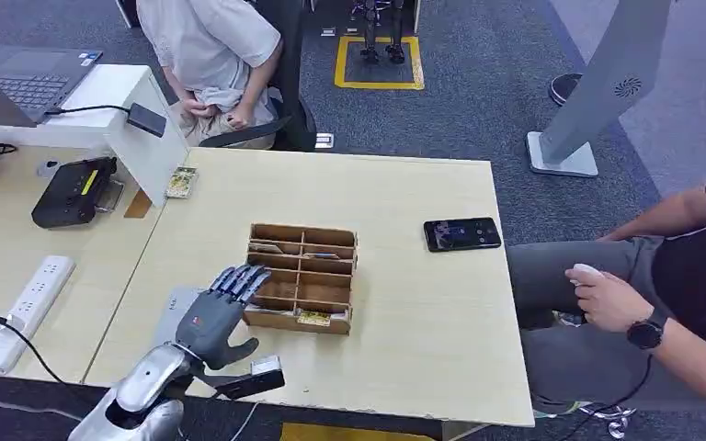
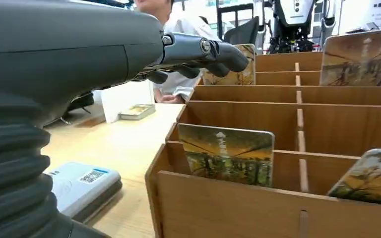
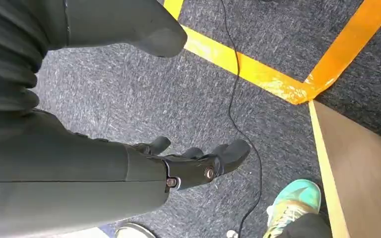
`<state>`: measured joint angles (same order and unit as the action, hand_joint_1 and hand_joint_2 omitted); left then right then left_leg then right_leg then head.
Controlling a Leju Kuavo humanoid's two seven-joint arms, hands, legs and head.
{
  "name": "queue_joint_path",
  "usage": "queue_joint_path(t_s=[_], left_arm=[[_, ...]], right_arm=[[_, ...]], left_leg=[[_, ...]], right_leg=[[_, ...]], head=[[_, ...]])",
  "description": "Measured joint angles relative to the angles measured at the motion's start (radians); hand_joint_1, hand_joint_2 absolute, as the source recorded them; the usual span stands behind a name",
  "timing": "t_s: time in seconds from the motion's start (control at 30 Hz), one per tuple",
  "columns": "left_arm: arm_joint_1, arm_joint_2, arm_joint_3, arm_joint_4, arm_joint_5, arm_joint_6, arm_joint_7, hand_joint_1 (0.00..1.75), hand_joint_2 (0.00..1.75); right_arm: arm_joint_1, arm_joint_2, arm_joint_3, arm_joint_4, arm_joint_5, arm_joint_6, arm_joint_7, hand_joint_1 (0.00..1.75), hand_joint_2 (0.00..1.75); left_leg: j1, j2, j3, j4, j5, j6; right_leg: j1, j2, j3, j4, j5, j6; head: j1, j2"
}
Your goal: Pass the card to the sensor for recognition and then transmit it.
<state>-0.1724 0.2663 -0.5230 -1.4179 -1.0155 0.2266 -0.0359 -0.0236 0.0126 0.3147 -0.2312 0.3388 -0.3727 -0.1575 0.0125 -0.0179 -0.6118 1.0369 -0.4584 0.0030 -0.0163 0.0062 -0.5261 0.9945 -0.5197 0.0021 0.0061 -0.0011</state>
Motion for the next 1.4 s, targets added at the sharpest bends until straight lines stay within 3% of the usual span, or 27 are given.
queue_joint_path(t_s=[0.87, 0.9, 1.13, 1.17, 1.4], left_arm=[[0.0, -0.019, 0.003, 0.0, 0.045, -0.008, -0.011, 0.0, 1.75], [0.001, -0.019, 0.003, 0.003, 0.045, -0.011, -0.013, 1.61, 1.75], [0.002, -0.019, 0.004, 0.016, 0.046, -0.019, -0.013, 1.61, 1.75], [0.001, -0.019, 0.004, 0.016, 0.046, -0.019, -0.014, 1.75, 1.75], [0.0, -0.019, 0.006, 0.016, 0.05, -0.02, -0.018, 1.75, 1.75]], right_arm=[[-0.002, 0.0, -0.012, 0.0, 0.009, 0.001, 0.004, 0.0, 1.75], [-0.002, 0.0, -0.012, 0.0, 0.01, 0.001, 0.004, 0.0, 1.75], [-0.003, 0.0, -0.016, 0.0, 0.01, 0.001, 0.002, 0.0, 1.75], [-0.004, 0.0, -0.016, 0.0, 0.01, 0.001, 0.002, 0.0, 1.75], [-0.004, 0.0, -0.02, 0.0, 0.01, 0.0, 0.002, 0.0, 1.75]], left_leg=[[0.0, 0.0, 0.0, 0.0, 0.0, 0.0], [0.0, 0.0, 0.0, 0.0, 0.0, 0.0], [0.0, 0.0, 0.0, 0.0, 0.0, 0.0], [0.0, 0.0, 0.0, 0.0, 0.0, 0.0], [0.0, 0.0, 0.0, 0.0, 0.0, 0.0]], right_leg=[[0.0, 0.0, 0.0, 0.0, 0.0, 0.0], [0.0, 0.0, 0.0, 0.0, 0.0, 0.0], [0.0, 0.0, 0.0, 0.0, 0.0, 0.0], [0.0, 0.0, 0.0, 0.0, 0.0, 0.0], [0.0, 0.0, 0.0, 0.0, 0.0, 0.0]], head=[[0.0, 0.0], [0.0, 0.0], [0.0, 0.0], [0.0, 0.0], [0.0, 0.0]])
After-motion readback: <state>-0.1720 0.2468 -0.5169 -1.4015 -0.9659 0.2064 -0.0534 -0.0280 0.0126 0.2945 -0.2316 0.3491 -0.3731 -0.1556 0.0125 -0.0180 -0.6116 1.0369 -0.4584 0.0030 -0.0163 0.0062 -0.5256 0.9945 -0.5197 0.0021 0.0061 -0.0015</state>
